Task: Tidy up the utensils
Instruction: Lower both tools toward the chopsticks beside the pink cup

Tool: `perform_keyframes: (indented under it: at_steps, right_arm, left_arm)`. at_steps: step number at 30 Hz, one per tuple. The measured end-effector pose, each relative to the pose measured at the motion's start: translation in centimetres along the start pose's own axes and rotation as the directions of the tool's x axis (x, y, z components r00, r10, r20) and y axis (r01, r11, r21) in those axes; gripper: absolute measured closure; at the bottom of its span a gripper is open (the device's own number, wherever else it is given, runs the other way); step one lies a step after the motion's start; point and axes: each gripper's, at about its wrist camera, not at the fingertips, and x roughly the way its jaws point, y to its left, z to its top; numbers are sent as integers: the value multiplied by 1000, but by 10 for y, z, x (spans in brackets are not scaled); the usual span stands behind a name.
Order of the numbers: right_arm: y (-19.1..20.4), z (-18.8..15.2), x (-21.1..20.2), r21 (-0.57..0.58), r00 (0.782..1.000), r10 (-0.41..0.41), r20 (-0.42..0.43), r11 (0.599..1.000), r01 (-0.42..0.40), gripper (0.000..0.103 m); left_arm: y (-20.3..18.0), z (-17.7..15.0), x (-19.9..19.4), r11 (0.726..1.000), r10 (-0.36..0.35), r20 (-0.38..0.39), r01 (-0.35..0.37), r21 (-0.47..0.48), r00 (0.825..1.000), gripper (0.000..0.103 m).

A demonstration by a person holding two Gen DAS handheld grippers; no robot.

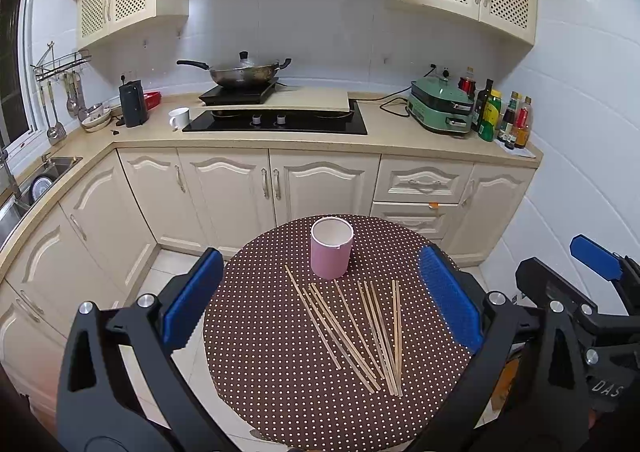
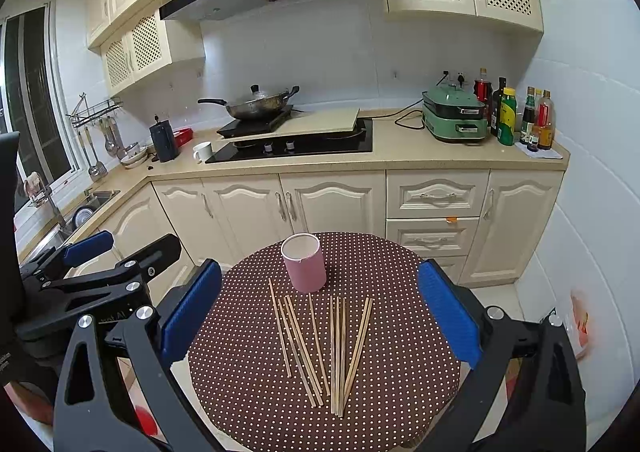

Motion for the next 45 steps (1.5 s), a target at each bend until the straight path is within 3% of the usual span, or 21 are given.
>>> perform_keyframes:
  at_steps: [13,19,24,27,33,37,42,45]
  right_arm:
    - [-9,-10,-5,25,997,50,-56,999,-48,8]
    - [-17,-18,-7,32,992,66,-111,998,-63,8]
    - [-25,-27,-10,33,979,140,-148,990,-137,8]
    - [-26,-31,-12,14,976,142,-166,990,-141,8]
    - [-33,-41,-4,47,959,163,-230,987,-157,8]
    - [-34,-44,5,35,958,126,-258,992,-121,8]
    - [-37,-53,30,58,925,137,-353,991,-125,8]
    - [-36,-56,43,50,921,115,-372,993,-103,8]
  left_arm:
    - [-10,-9,-9,999,34,-55,-34,-3,998,6]
    - [-17,-20,-11,999,48,-112,-50,-19,993,7]
    - [-25,-35,-14,997,64,-159,-68,-23,985,7]
    - [-28,-41,-14,997,58,-186,-66,-39,981,7]
    - [-33,-52,-4,996,62,-273,-79,-51,960,7]
    - [-32,-59,11,995,55,-336,-81,-61,940,7]
    - [-24,-68,35,993,37,-409,-81,-90,912,7]
    - [-18,-71,52,991,27,-441,-81,-102,897,7]
